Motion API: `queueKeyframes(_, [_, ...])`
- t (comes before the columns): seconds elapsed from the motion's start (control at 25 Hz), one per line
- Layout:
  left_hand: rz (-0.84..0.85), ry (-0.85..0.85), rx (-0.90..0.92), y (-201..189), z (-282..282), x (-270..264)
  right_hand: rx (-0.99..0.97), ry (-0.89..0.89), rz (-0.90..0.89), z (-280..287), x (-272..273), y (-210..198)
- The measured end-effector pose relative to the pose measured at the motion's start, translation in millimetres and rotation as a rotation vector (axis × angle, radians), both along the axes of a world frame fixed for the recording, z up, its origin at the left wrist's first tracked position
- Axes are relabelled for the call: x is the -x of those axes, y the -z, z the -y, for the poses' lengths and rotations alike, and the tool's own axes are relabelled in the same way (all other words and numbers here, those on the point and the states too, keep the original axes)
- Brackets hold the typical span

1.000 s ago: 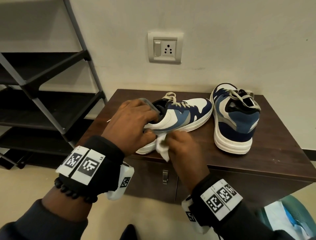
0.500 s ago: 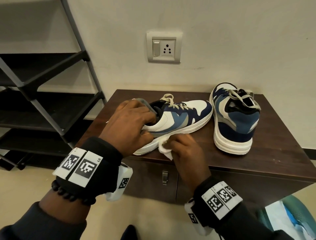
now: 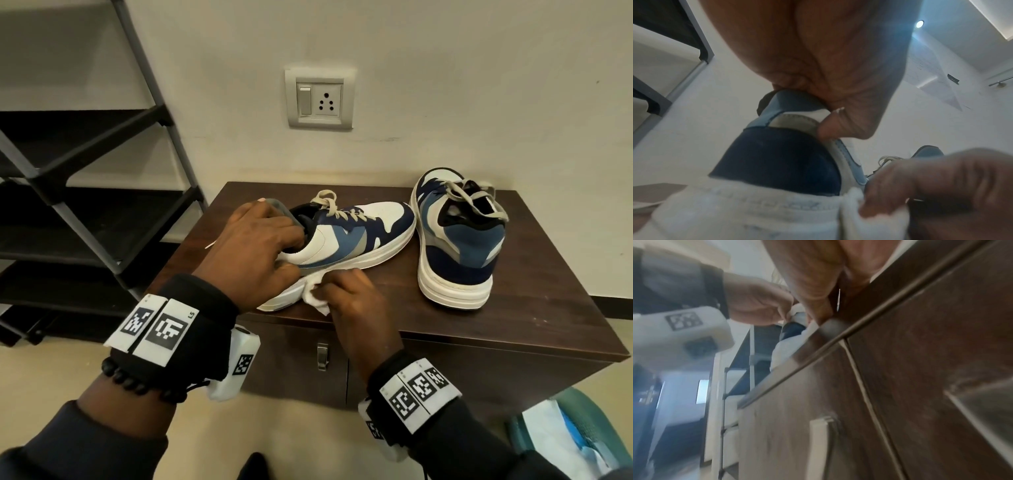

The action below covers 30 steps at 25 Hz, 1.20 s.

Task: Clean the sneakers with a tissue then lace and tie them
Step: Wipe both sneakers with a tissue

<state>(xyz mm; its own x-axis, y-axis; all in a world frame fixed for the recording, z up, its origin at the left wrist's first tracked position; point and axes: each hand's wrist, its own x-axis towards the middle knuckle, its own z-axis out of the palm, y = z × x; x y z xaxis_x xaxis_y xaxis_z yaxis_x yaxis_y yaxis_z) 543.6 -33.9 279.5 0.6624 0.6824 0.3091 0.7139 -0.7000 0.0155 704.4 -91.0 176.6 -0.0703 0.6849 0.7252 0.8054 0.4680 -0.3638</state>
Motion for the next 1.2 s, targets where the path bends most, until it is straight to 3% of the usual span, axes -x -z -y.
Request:
queueKeyframes(0.08, [0.006,-0.001,0.013,-1,1,-2,-0.014,0.024,-0.042,1,-1,-2])
queueKeyframes(0.24, [-0.026,-0.014,-0.018,-4,0,5,0.111,0.107,0.069,2,-10,0])
queueKeyframes(0.44, [-0.045,-0.109,-0.062,-7,2,5,0.278,0.237,-0.024,21,-5,-10])
queueKeyframes(0.56, [0.001,-0.205,0.009,-6,9,-13,0.316,0.236,0.080,20,-3,-7])
queueKeyframes(0.64, [-0.008,-0.241,0.028,-5,10,-13,0.269,0.141,-0.017,18,-8,-17])
queueKeyframes(0.72, [-0.031,-0.218,0.012,-3,10,-9,0.105,0.074,-0.184,13,-4,-40])
queueKeyframes(0.8, [-0.015,-0.178,-0.014,-1,12,-7,-0.033,0.037,-0.202,3,8,-57])
queueKeyframes(1.0, [0.017,-0.176,0.017,-2,9,-6,-0.091,0.030,0.007,-3,8,-27])
queueKeyframes(1.2, [0.030,-0.194,0.095,-3,2,-3,0.068,0.074,0.209,3,-9,-5])
